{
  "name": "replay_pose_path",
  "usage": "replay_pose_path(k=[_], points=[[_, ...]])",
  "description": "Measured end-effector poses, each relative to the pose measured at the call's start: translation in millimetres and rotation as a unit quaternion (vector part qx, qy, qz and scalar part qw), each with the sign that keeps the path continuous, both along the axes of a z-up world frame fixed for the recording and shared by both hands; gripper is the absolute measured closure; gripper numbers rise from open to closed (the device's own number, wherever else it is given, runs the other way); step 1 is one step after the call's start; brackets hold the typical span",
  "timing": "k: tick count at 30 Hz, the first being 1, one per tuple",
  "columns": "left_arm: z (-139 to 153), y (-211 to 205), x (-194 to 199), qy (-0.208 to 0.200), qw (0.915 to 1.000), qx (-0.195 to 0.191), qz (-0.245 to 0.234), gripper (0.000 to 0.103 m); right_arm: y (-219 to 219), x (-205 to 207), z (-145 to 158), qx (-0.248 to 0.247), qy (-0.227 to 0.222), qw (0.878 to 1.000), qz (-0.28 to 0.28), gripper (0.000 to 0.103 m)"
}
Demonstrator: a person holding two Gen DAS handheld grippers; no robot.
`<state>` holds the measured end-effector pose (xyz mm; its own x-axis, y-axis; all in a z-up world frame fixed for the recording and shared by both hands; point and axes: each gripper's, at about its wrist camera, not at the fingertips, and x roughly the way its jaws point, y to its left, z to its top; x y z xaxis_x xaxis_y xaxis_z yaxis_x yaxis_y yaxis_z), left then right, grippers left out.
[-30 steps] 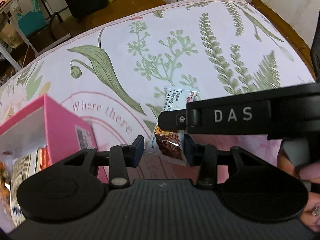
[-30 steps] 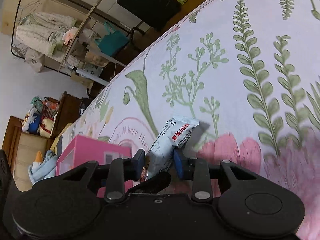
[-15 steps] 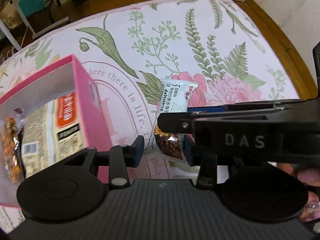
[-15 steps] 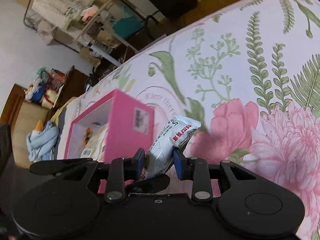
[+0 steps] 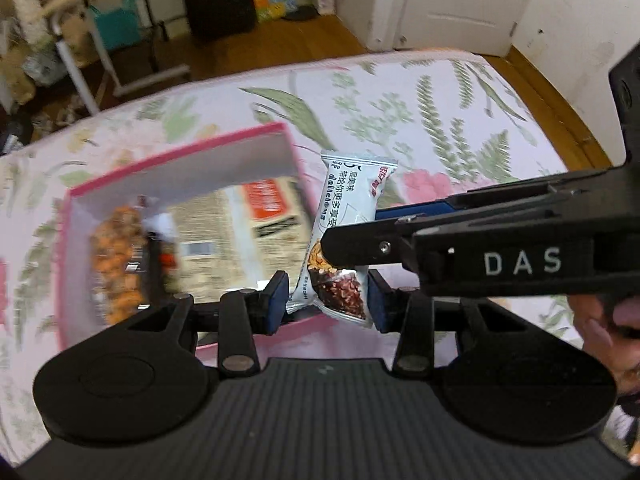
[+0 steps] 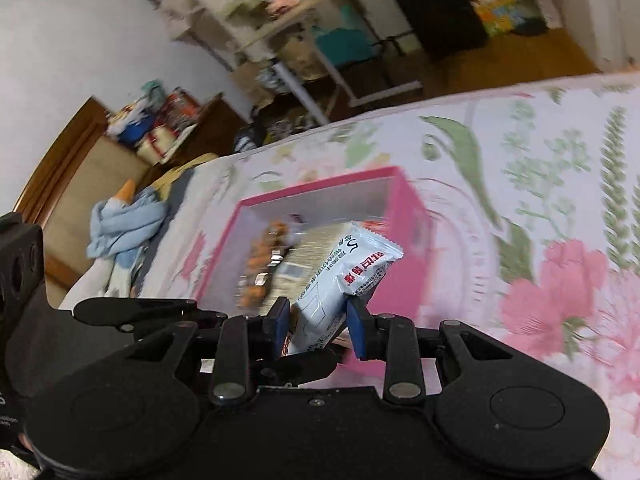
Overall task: Organize snacks
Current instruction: 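Carry the white snack bar with the right gripper over the pink box, then open the right gripper to drop the snack bar into the box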
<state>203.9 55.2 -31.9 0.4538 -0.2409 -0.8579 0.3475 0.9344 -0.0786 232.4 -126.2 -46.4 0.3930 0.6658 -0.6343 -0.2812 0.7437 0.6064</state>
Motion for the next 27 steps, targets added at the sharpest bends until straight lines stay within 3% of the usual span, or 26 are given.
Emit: replay_pose_path(k=[6,16,20,24,27], points=[[-6,52,4,-0.005,0.9989,0.002,0.047,0.062,51,10,0,0.003,-0.017,0.999,0.041,0.067],[-43,110,27,0.008,0.9926,-0.017,0.12,0.063,118,43,-22,-0.007,-0.025,0.995,0.097,0.067],[-63,119,37,0.018,0.9896,-0.037,0.138,0.063,135,47,-33,-0.042,-0.051,0.991,0.113,0.067],[-76,126,43,0.023,0.9852,-0.058,0.16,0.061,137,55,-44,-0.027,-0.041,0.994,0.101,0.065],[-77,125,41,0.016,0.985,-0.058,0.162,0.058,127,56,-48,-0.029,-0.047,0.996,0.063,0.055]])
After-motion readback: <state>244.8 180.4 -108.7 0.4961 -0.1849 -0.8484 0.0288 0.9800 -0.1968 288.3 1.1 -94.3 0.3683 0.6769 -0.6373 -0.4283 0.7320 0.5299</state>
